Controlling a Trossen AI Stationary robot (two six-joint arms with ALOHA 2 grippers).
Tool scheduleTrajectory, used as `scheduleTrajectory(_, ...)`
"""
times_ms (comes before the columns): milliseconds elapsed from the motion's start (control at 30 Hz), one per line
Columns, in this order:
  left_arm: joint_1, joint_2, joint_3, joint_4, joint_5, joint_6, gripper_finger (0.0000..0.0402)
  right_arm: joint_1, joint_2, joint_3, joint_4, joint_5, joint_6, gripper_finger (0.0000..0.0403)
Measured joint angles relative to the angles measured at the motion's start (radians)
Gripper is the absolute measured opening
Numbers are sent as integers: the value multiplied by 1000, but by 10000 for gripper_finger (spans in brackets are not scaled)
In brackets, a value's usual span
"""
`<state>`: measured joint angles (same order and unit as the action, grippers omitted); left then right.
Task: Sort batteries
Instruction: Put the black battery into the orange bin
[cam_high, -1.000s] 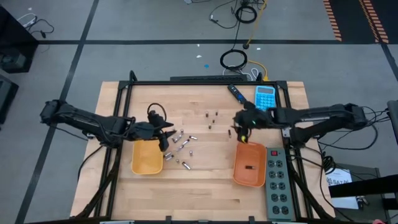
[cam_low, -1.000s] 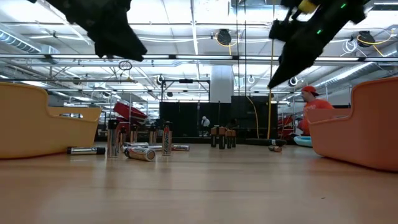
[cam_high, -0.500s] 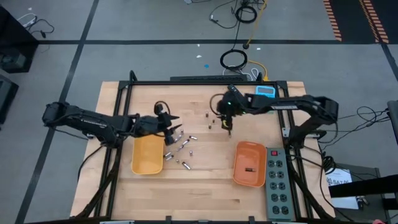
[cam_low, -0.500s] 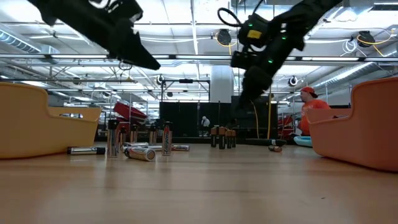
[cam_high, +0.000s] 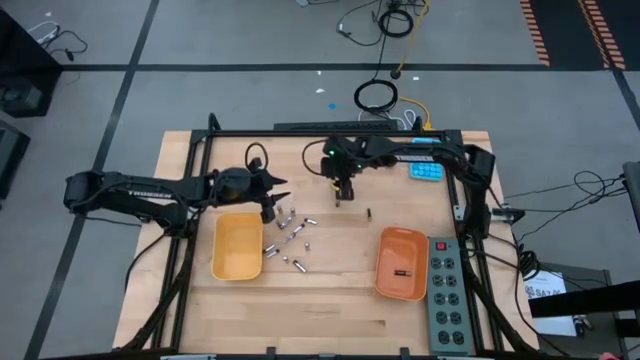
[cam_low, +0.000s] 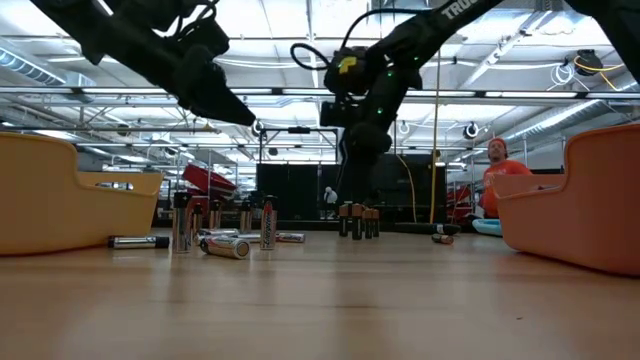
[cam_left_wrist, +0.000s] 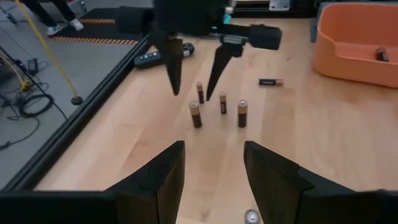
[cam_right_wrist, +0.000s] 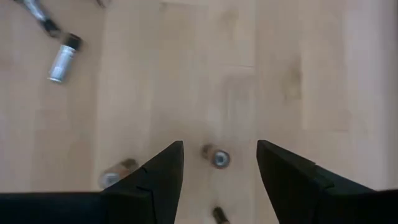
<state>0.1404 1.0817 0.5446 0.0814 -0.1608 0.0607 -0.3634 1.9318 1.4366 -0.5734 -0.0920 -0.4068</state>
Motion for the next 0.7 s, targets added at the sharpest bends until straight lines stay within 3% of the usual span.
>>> scheduleTrajectory(400,-31,0,0,52,-36,-55,176,-18,25,12,-27,-5,-4,197)
scheduleTrajectory(700,-30,0,0,72,-117,-46,176,-29,68,12,-8,-13,-5,197)
